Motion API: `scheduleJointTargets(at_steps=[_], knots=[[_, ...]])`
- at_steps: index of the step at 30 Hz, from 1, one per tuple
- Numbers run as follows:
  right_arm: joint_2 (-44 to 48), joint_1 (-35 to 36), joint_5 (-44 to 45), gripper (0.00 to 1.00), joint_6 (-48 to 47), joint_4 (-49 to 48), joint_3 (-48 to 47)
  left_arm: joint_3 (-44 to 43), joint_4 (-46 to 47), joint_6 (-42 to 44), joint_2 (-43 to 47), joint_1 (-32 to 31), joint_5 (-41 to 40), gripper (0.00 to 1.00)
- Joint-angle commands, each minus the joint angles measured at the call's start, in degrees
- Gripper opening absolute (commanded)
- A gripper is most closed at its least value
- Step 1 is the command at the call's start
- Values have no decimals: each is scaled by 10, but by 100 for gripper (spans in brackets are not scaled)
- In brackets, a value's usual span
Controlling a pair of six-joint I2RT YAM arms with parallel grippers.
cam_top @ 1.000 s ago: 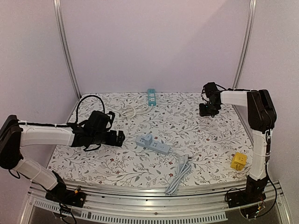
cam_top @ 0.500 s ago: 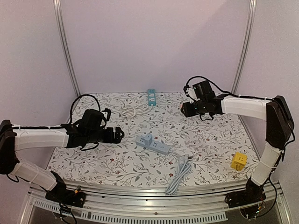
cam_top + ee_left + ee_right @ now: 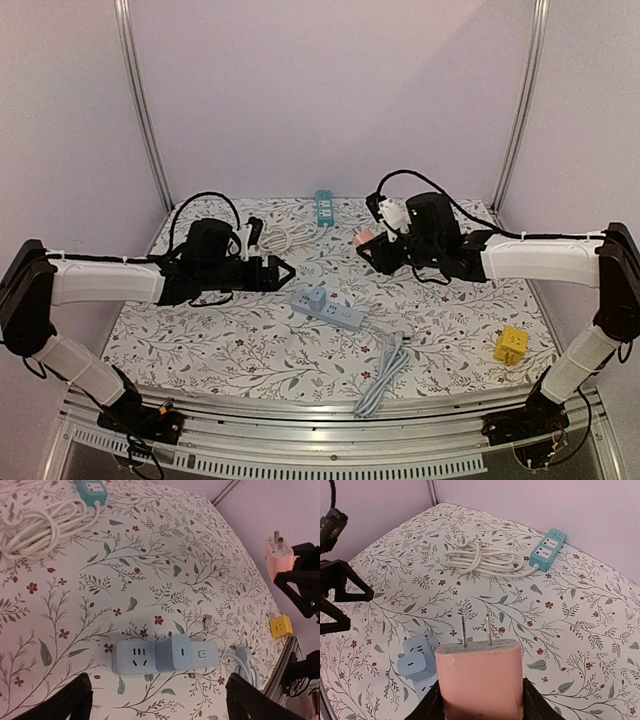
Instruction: Insert the plug
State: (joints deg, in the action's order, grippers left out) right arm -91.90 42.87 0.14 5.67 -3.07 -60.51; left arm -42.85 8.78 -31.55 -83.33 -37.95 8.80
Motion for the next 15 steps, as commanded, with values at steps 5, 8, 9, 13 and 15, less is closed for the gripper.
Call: scheduleJointTargets(at_steps=[5, 8, 9, 13, 15], knots=[[29, 36, 14, 18, -43, -68, 43, -59, 56, -5, -43, 4, 114, 91], [29, 41, 11, 18, -48, -69, 44, -78, 73, -17, -61, 3, 148, 89], [29, 44, 10, 18, -50, -70, 44, -84, 79, -20, -67, 2, 156, 89], [30, 60, 11, 18, -65, -83, 51, -110, 90, -33, -96, -1, 182, 88], [32, 67, 11, 18, -77, -89, 54, -125, 94, -39, -110, -4, 196, 86]])
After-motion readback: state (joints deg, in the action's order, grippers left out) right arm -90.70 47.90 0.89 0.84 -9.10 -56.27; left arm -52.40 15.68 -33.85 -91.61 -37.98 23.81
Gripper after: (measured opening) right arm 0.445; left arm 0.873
